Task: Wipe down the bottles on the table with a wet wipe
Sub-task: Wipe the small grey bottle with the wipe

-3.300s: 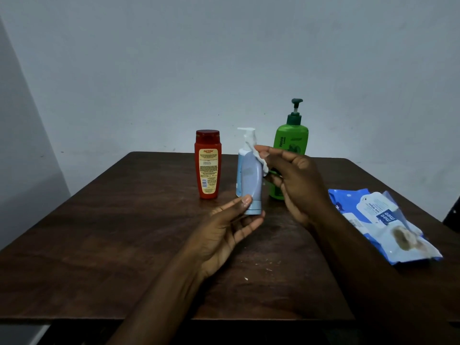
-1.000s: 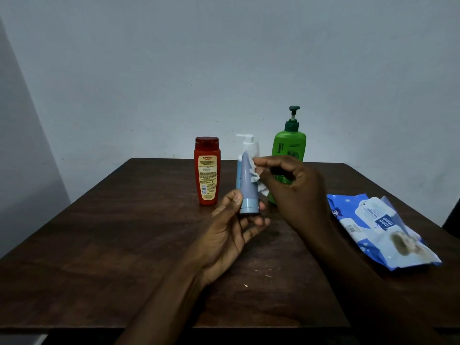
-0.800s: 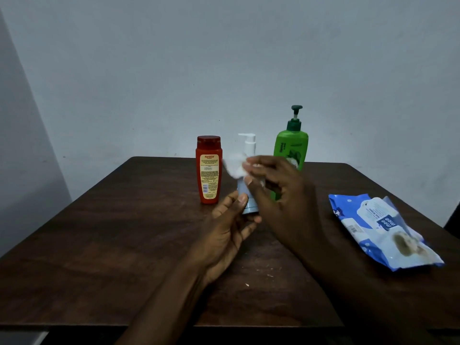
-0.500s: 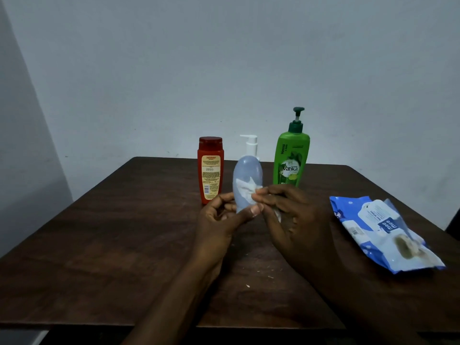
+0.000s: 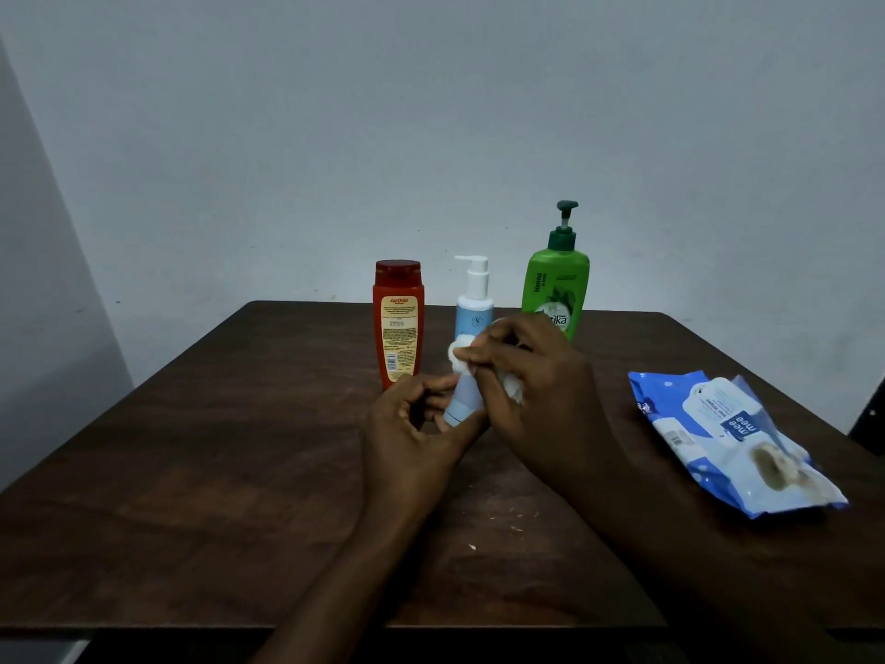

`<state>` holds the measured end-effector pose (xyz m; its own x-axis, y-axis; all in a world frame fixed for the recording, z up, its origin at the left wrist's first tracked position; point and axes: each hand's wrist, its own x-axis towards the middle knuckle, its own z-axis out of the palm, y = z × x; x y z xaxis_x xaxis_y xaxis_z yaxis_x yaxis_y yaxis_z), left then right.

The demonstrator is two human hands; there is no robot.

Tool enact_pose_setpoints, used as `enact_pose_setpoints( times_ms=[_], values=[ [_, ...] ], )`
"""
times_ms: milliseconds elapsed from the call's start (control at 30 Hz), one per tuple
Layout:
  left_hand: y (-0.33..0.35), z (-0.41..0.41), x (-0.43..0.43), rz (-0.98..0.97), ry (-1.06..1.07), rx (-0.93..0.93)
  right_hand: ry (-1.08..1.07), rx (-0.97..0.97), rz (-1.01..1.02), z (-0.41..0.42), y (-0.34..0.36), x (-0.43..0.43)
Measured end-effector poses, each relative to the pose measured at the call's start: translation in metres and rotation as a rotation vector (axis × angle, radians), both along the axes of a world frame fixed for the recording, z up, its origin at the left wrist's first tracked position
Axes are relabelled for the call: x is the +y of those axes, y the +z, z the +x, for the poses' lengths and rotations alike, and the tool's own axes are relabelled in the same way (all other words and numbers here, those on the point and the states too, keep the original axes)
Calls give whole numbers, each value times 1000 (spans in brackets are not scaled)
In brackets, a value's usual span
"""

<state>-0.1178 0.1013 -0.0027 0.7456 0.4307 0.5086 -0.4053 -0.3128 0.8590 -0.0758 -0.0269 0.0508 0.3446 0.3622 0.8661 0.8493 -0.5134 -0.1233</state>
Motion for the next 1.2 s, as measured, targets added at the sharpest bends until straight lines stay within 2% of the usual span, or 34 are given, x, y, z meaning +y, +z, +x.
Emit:
enact_pose_setpoints(
  times_ms=[133, 267, 367, 467, 533, 633, 733, 800, 867, 1000, 1067, 1133, 1200],
  values=[
    [-2, -3, 0, 133, 73, -80, -35, 81, 77, 8, 15, 0],
    [2, -8, 0, 238, 165, -152, -60, 242, 145, 16, 27, -10],
    [4, -11, 0, 273, 180, -191, -5, 559, 270, 14, 34, -15],
    [5, -12, -1, 293, 183, -209, 129, 944, 549, 16, 34, -14],
    [5, -12, -1, 284, 182, -213, 220, 1088, 681, 17, 33, -11],
    [4, -13, -2, 252, 160, -216, 310, 1103, 739, 16, 31, -10],
    [4, -14, -6, 177, 119, -219, 222, 937, 681, 17, 26, -13],
    [4, -13, -5, 125, 85, -213, 230, 897, 706, 17, 27, -14],
    [4, -12, -4, 85, 44, -197, 310, 956, 770, 18, 30, -15],
    [4, -11, -5, 9, -59, -133, 603, 1230, 925, 20, 30, -11],
    [6, -12, -7, -52, -121, -81, 699, 1285, 1009, 22, 25, -8],
    [10, -13, -9, -111, -173, -37, 722, 1294, 1050, 23, 17, -6],
    [11, -13, -10, -162, -220, 1, 622, 1257, 1000, 22, 9, -3]
  ],
)
